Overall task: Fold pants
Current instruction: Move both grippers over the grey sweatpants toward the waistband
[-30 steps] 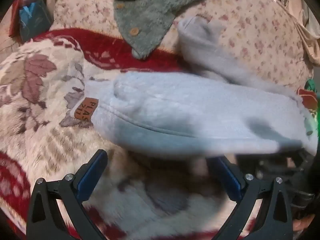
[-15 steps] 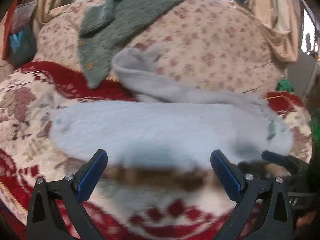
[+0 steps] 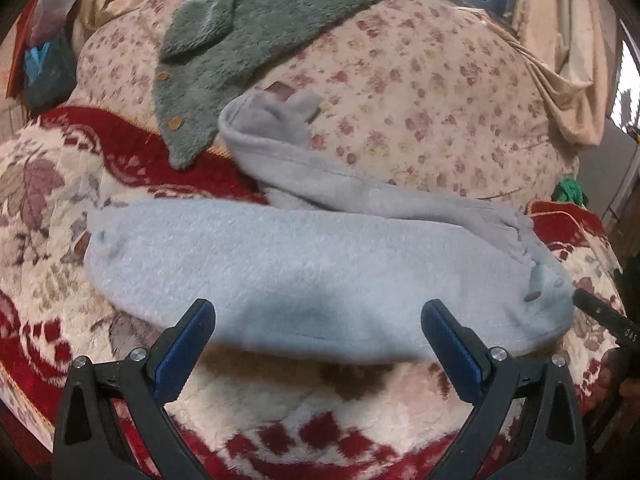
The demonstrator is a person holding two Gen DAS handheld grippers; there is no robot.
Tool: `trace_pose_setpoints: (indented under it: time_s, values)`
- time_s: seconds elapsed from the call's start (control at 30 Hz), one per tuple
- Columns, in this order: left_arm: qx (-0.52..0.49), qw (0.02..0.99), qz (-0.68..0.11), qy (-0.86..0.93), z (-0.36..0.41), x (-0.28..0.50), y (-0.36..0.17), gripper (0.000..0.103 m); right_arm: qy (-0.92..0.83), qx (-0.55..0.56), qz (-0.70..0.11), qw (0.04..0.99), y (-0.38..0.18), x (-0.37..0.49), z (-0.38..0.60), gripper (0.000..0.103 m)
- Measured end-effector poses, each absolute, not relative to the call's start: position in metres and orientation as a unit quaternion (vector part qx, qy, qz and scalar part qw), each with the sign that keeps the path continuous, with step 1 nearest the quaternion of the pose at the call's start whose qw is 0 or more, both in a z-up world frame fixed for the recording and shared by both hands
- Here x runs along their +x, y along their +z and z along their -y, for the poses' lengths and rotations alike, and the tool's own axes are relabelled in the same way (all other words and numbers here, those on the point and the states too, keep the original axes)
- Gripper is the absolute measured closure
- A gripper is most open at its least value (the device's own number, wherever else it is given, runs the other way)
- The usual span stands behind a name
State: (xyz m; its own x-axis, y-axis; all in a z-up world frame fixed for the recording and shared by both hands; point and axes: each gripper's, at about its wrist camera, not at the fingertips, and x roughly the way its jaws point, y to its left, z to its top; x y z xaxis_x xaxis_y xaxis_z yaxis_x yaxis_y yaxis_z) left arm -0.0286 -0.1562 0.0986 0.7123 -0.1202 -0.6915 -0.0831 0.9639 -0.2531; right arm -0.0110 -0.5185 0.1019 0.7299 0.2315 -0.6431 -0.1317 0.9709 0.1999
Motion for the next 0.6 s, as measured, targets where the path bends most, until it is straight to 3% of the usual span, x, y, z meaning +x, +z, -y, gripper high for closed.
trace_pose_setpoints:
  time_s: [0.3,0.6]
  values:
    - [-0.183,0.898,-0.393,0.08,0.069,-0.04,0.07,0.0,0.082,0.049,-0.393,0.914,0.081,-0.014,0.535,0.0]
    - [-0.223,0.877,-0.403,0.134,0.017,-0.018,0.037,0.0,0.026,0.126,-0.439,0.889,0.065,-0.016,0.591,0.0]
